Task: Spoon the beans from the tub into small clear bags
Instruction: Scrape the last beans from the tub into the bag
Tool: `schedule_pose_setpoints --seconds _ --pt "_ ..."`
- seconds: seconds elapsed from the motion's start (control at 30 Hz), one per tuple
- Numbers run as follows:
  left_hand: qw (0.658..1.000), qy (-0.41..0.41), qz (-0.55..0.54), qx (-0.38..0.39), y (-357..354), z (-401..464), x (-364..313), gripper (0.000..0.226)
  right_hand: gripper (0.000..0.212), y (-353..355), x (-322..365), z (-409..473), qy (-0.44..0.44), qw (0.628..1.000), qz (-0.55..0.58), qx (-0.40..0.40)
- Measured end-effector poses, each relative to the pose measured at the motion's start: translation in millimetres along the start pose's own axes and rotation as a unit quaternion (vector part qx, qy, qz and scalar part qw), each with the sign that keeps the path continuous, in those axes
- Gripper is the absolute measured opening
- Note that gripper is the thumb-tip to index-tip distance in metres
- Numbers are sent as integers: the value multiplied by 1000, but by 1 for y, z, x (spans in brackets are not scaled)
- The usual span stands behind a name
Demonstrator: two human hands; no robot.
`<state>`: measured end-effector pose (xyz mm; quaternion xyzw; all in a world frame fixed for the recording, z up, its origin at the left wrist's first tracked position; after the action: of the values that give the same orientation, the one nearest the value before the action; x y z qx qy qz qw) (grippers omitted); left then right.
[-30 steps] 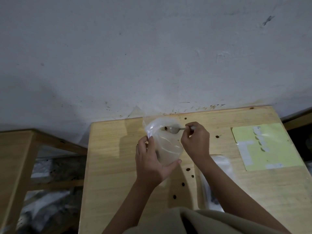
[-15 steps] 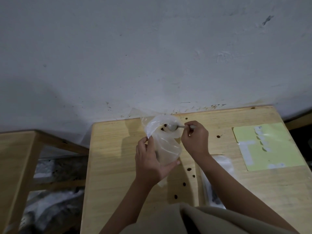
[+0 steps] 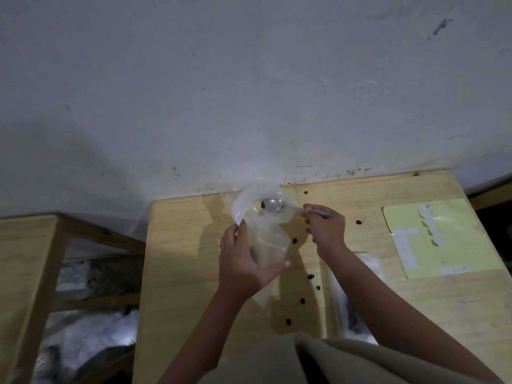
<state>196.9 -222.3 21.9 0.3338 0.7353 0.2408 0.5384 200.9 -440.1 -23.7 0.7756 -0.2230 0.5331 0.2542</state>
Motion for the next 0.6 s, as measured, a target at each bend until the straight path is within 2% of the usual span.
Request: schedule_pose_setpoints --seconds 0.17,0.33,0.43,0.6 --pt "999 -18 11 -29 4 -2 6 125 11 1 4 6 20 999 -39 8" --pt "997 -36 30 -54 3 -2 11 122 13 1 25 15 91 989 -109 46" --pt "998 -43 29 -28 -3 -3 10 125 14 -4 33 15 127 980 -142 62" --pt "998 -39 8 44 -13 -16 3 132 14 -2 27 16 121 981 -143 50"
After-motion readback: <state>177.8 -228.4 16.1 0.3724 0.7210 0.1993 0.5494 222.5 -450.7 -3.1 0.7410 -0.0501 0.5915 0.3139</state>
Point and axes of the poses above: each hand's wrist, its own z-axis towards the middle knuckle, its own y-axis out of the back of the hand, x = y × z, the point moved 8 cm from there along z, towards the middle knuckle, and after that the axes turned 13 degrees about y, right-handed, at the moved point
